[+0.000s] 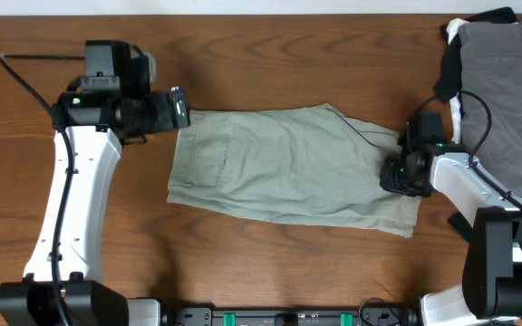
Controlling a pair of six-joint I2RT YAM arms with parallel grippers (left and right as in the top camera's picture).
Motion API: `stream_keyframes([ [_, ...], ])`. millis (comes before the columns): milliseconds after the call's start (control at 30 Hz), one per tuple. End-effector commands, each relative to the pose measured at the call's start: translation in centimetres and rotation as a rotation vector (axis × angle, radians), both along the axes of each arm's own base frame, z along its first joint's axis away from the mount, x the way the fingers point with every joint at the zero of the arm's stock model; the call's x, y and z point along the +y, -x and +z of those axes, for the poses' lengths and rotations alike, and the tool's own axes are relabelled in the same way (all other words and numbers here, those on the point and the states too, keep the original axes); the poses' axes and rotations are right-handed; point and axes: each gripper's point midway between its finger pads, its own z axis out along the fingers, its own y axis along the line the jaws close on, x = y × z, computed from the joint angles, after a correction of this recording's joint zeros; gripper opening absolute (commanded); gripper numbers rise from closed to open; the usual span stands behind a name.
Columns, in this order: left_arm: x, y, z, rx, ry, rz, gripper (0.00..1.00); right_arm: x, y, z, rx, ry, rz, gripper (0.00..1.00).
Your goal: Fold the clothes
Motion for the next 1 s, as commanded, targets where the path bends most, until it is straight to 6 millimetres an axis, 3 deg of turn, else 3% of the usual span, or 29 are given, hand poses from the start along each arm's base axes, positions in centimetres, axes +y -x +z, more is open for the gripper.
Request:
stream_keyframes([
  [0, 0.1, 1.5, -1.4, 0.079, 0.026, 0.057, 0.98, -1.1, -0.5, 0.0, 0.003, 0.057, 0.005, 0.18],
  [167, 0.0, 4.2, -3.0, 0.177, 0.029, 0.057, 0.98, -0.2, -1.7, 1.2, -0.023, 0.015, 0.057, 0.3],
  [333, -0.1, 6.2, -2.1, 0.177, 0.04, 0.065, 0.98, 2.3, -2.3, 3.9, -0.013, -0.104, 0.164, 0.37],
  [433, -0.1, 7.8, -1.3, 0.152, 0.053, 0.095, 0.98, 3.6, -1.5, 5.1, 0.037, -0.154, 0.182, 0.4],
  [567, -0.1, 9.5, -1.7, 0.121, 0.064, 0.117, 0.98, 4.6, 1.5, 5.2, 0.158, -0.161, 0.207, 0.38],
  [767, -0.1, 9.2, -4.9, 0.105, 0.082, 0.152, 0.98, 6.6, 4.5, 5.2, 0.272, -0.155, 0.237, 0.4],
  [967, -0.1, 7.6, -6.9, 0.124, 0.082, 0.157, 0.98, 6.5, 4.7, 4.9, 0.294, -0.068, 0.055, 0.43],
])
